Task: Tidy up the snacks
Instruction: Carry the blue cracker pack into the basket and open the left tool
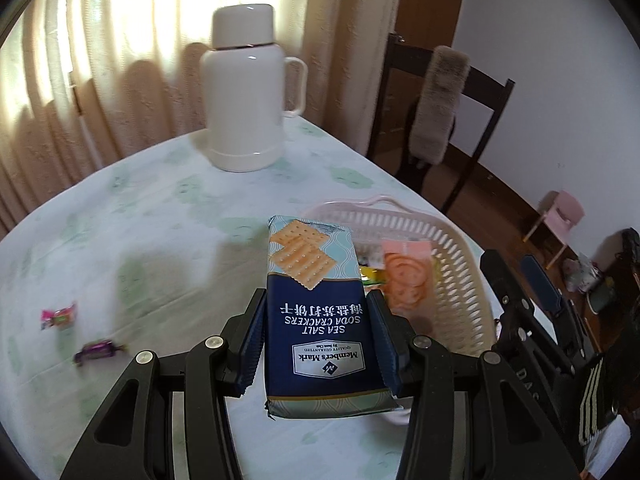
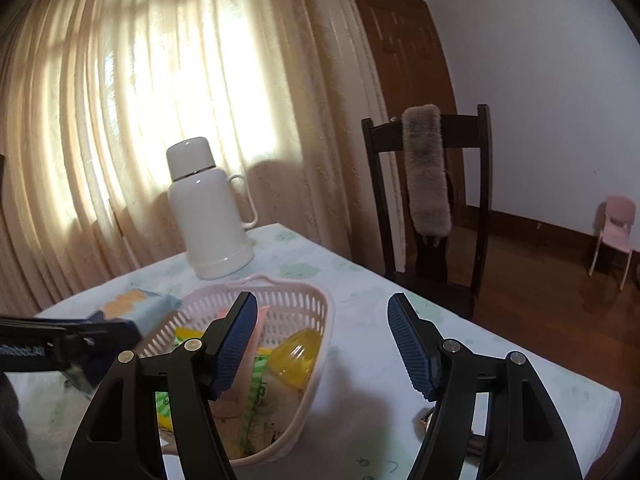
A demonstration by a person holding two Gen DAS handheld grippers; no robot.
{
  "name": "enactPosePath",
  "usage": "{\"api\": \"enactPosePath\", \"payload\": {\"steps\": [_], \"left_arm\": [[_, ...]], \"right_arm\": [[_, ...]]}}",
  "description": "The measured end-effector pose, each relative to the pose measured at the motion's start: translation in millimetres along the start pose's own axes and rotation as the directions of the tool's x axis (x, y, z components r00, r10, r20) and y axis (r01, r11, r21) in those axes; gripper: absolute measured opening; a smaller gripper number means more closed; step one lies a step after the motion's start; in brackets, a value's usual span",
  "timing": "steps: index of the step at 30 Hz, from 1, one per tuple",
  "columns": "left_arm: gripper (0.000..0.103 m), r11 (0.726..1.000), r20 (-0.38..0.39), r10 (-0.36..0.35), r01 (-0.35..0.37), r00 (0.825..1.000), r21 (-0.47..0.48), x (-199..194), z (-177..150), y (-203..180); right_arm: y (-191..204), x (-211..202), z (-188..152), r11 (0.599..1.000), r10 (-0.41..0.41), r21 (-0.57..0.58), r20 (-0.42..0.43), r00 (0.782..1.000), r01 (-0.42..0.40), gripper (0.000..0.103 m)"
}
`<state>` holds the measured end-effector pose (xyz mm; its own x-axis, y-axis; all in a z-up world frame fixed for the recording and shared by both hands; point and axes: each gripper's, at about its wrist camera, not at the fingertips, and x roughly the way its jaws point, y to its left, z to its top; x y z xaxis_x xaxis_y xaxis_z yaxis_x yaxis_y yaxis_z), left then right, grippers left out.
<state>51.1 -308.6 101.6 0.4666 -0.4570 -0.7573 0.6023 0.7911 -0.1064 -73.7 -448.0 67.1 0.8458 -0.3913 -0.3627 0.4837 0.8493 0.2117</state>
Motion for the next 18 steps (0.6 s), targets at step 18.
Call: {"api": "enactPosePath", "payload": {"steps": [18], "left_arm": [[0.072, 0.998, 0.051, 0.036, -0.033, 0.998, -0.061, -11, -2, 31]], "right_arm": [[1, 0, -1, 1.0, 0.0, 0.003, -0.004, 1.0, 0.0, 0.069]]}}
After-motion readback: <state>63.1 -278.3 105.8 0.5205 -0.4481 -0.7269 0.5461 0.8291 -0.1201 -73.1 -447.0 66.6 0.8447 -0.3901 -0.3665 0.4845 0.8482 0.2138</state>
